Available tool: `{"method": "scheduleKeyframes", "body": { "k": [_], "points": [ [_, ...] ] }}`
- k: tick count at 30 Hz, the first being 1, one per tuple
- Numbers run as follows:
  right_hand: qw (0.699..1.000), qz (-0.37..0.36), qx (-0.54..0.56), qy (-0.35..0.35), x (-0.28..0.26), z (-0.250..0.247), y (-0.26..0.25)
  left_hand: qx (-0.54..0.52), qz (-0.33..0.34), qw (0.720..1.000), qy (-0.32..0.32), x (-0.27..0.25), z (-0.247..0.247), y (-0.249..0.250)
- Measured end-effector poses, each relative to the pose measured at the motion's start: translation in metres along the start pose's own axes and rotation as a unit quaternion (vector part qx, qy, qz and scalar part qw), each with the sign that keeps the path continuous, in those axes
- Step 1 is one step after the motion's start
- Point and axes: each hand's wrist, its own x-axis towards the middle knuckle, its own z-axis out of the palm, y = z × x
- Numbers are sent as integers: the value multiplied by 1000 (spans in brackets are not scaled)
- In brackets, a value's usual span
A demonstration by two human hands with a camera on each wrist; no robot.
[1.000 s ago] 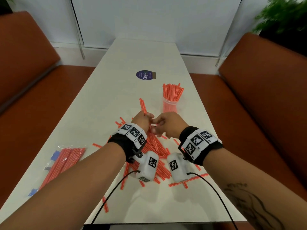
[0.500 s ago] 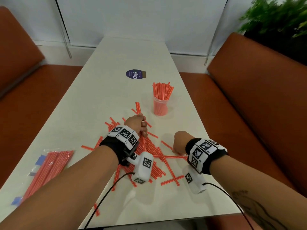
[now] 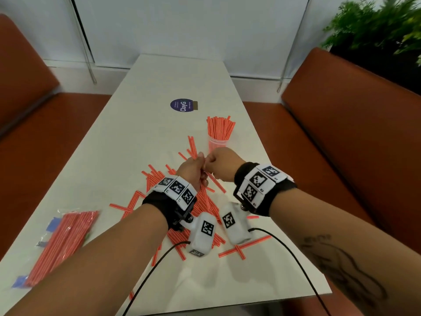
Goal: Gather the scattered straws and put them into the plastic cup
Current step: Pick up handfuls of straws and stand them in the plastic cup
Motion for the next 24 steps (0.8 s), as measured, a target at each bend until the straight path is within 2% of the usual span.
{"method": "scheduleKeyframes", "body": {
  "k": [2, 3, 4, 7, 9, 12, 16, 20, 24],
  "points": [
    [999, -32, 14, 2, 0, 3, 2, -50, 3, 997, 66, -1, -4, 6],
    [999, -42, 18, -10, -2, 4, 5, -106, -7, 991, 77, 0, -6, 9],
    [998, -51, 13, -28, -5, 5, 8, -185, 6, 980, 76, 4, -10, 10],
    [993, -87, -59, -61, -14, 13, 23, -272, 23, 959, 76, 12, -22, 12],
    [987, -124, -98, -41, -19, 18, 27, -281, 29, 956, 83, 12, -29, 12],
    [973, -177, -147, -9, -21, 23, 23, -283, 26, 958, 44, 14, -32, 8],
    [954, -218, -206, 0, -20, 27, 16, -258, 16, 966, 23, 15, -31, 1],
    [960, -205, -188, 17, -18, 23, 10, -211, -11, 977, 6, 10, -29, -2],
    [970, -115, -208, -53, -20, 15, 17, -206, -48, 977, -28, 10, -30, 3]
  ]
}}
